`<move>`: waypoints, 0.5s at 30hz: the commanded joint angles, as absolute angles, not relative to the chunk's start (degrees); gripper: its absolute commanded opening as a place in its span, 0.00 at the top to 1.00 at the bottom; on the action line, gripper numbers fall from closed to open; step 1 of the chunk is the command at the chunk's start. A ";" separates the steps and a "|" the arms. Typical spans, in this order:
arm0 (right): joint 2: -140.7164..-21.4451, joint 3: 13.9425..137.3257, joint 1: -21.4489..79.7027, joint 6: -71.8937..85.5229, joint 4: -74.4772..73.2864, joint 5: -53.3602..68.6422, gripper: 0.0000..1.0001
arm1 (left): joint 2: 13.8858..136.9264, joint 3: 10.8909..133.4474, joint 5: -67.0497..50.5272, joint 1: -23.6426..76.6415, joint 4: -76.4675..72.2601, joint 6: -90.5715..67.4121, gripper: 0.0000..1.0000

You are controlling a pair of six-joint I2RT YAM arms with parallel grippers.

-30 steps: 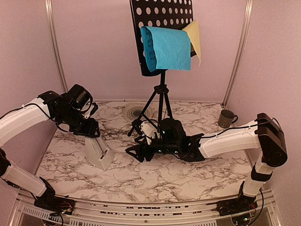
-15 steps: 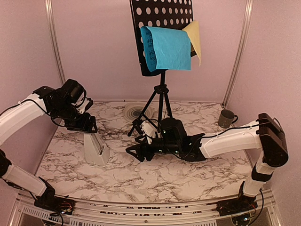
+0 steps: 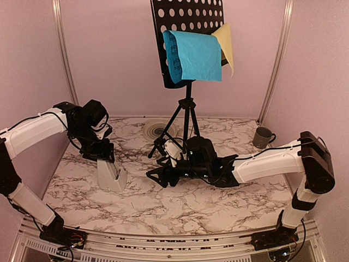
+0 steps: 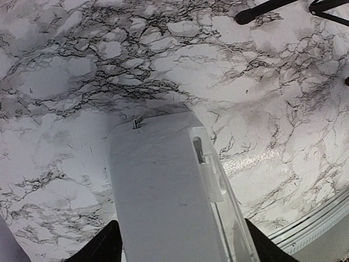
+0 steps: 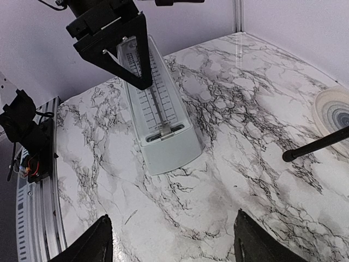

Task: Pack up the instrument practice props
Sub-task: Move the metronome to the center of the board.

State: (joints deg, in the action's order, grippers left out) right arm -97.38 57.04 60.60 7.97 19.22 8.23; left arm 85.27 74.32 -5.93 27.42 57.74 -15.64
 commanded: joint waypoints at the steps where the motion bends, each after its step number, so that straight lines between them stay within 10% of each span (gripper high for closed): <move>1: -95.63 56.87 60.28 8.48 19.53 8.06 0.27 | 86.95 76.61 -3.74 27.34 62.87 -17.04 0.37; 15: -94.85 56.35 60.29 8.44 19.69 7.83 0.27 | 87.58 81.14 3.47 24.62 67.18 -16.11 0.51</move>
